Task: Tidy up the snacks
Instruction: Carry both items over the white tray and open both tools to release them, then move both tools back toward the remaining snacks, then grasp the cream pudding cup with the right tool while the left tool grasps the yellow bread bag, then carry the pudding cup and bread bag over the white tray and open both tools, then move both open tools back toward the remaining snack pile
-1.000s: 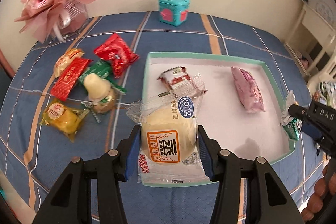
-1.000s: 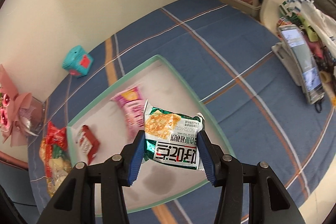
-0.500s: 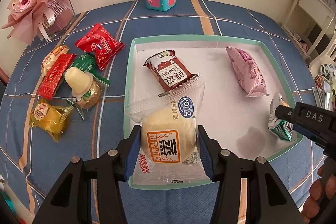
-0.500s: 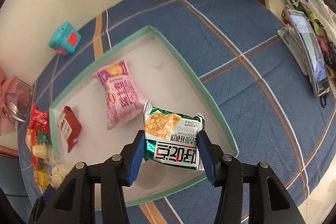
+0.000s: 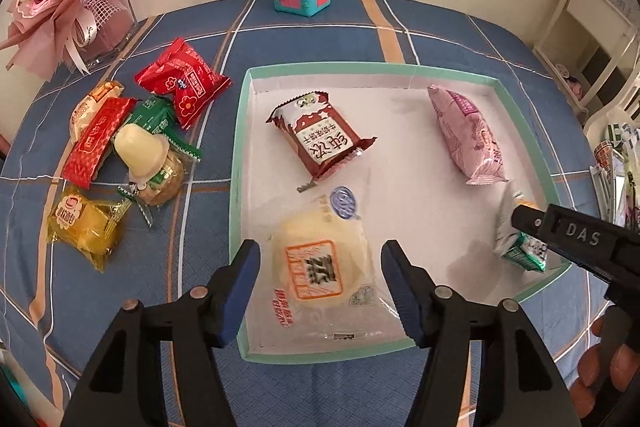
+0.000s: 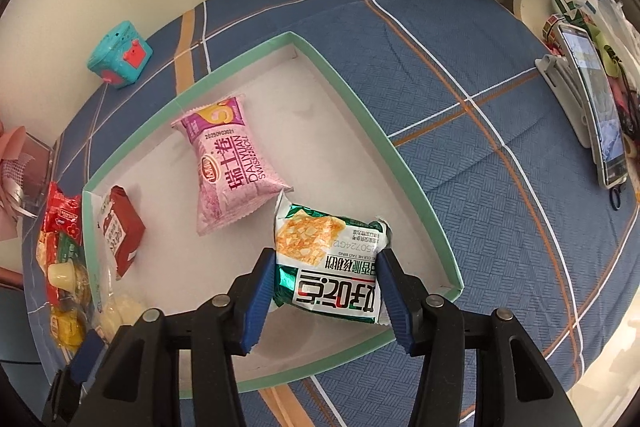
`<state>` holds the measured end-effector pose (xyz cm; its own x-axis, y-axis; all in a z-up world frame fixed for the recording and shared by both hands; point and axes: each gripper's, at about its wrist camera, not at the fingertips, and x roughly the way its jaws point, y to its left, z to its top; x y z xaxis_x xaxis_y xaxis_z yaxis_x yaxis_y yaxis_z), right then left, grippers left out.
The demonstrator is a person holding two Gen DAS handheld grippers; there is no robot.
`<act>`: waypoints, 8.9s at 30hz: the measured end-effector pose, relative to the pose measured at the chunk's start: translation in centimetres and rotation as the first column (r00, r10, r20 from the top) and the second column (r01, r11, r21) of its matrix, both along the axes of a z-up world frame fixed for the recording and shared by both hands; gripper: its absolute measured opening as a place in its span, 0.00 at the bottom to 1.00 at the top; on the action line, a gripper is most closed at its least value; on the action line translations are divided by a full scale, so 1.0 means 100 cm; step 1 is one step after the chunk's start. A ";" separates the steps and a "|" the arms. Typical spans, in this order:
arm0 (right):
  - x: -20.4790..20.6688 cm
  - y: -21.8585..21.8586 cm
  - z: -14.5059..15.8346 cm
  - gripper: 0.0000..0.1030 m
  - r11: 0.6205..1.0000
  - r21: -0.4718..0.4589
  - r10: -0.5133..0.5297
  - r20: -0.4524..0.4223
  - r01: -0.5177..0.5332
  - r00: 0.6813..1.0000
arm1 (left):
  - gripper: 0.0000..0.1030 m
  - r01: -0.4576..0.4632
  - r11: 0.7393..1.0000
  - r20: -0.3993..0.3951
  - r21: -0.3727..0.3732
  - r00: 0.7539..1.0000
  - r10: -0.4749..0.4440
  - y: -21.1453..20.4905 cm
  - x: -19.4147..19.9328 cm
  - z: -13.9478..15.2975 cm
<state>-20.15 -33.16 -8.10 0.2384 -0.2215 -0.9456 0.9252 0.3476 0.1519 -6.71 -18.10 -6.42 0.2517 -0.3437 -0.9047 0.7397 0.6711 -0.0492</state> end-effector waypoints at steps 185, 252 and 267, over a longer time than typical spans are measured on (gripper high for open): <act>0.041 -0.037 0.028 0.44 0.955 -0.255 0.180 0.083 -0.153 0.980 | 0.39 -0.128 0.949 -0.100 -0.287 0.990 0.103 -0.066 0.053 0.046; 0.041 0.076 0.068 0.61 0.934 -0.252 0.263 0.000 -0.254 0.965 | 0.82 -0.318 0.948 0.310 0.038 0.905 0.291 0.044 0.046 0.060; 0.050 0.098 0.064 1.00 0.920 -0.260 0.301 -0.012 -0.293 0.954 | 0.82 -0.333 0.942 0.201 0.040 0.926 0.319 0.066 0.058 0.055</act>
<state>-15.20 -23.36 -1.68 0.3556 -0.3700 -0.8583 0.7702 0.6362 0.0449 -0.92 -11.47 -0.96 0.5071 -0.1493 -0.8488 0.4705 0.8731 0.1276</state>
